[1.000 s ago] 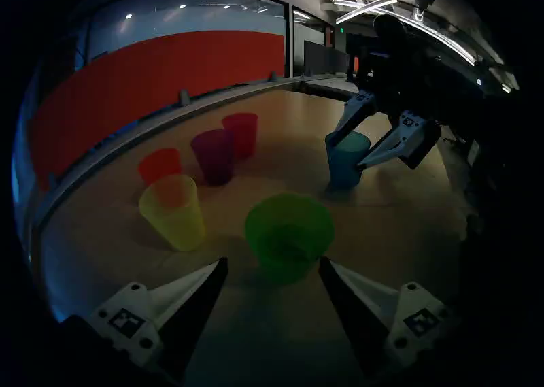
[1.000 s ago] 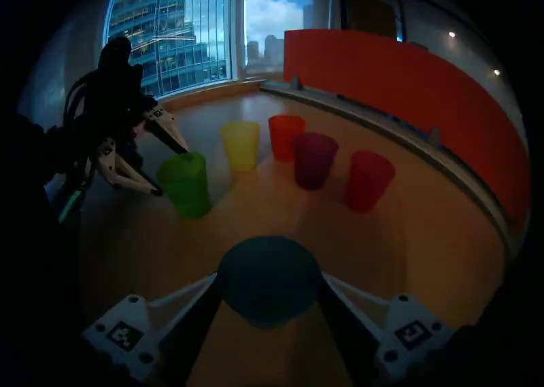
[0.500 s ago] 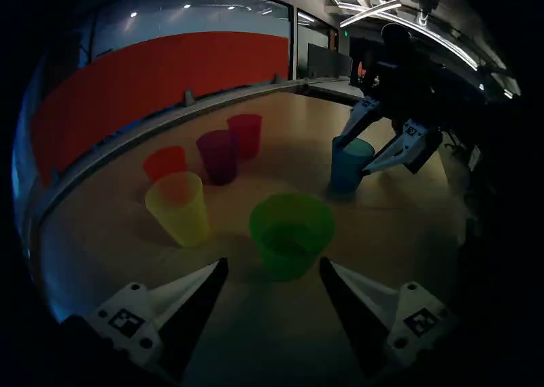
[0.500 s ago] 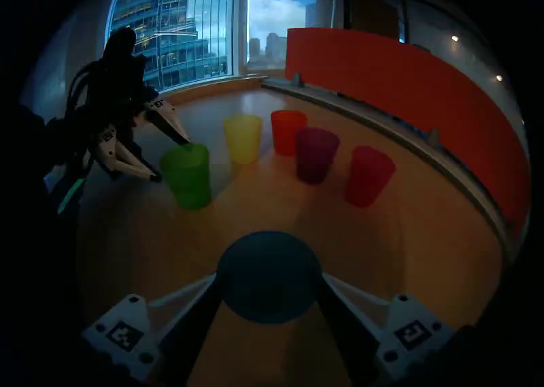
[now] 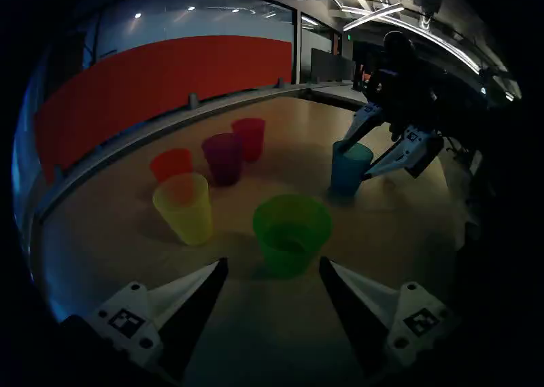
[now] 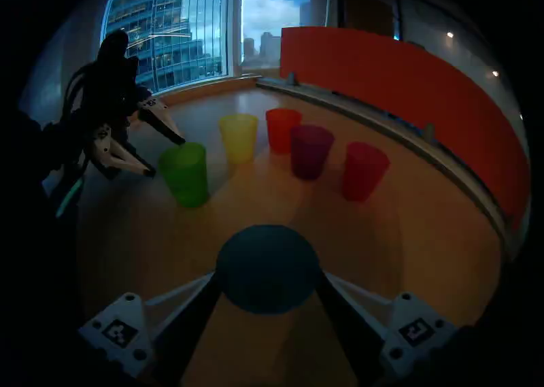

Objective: Pour water

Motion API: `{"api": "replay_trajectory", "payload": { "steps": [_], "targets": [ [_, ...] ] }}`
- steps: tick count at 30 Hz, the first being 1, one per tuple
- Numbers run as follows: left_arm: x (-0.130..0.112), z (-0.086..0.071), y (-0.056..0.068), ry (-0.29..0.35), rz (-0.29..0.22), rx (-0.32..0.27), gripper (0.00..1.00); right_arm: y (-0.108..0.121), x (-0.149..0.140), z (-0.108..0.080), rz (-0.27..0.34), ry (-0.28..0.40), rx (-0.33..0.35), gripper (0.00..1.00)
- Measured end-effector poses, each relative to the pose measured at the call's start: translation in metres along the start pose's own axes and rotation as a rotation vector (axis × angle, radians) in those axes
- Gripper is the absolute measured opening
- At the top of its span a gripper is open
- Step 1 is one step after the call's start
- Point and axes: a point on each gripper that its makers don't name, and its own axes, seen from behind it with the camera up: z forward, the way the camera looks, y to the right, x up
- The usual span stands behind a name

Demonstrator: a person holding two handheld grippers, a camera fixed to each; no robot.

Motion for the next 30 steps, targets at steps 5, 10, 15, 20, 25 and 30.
{"api": "replay_trajectory", "payload": {
  "steps": [5, 10, 15, 20, 25, 30],
  "targets": [
    [-0.001, -0.008, -0.006, 0.009, -0.014, 0.028, 1.0, 0.003, -0.012, -0.01, 0.004, -0.007, -0.027, 1.0],
    [-0.002, -0.016, -0.009, 0.027, -0.044, 0.055, 1.0, 0.005, -0.022, -0.022, 0.022, -0.008, -0.051, 1.0],
    [-0.004, -0.026, -0.014, 0.043, -0.057, 0.089, 1.0, 0.009, -0.03, -0.036, 0.034, -0.002, -0.08, 1.0],
    [0.001, -0.037, -0.018, 0.073, -0.076, 0.131, 1.0, 0.011, -0.036, -0.049, 0.043, 0.012, -0.108, 1.0],
    [0.007, -0.048, -0.024, 0.112, -0.098, 0.178, 1.0, 0.016, -0.033, -0.06, 0.066, 0.046, -0.142, 1.0],
    [0.015, -0.058, -0.031, 0.154, -0.092, 0.232, 1.0, 0.024, -0.026, -0.072, 0.095, 0.09, -0.182, 1.0]
  ]
}}
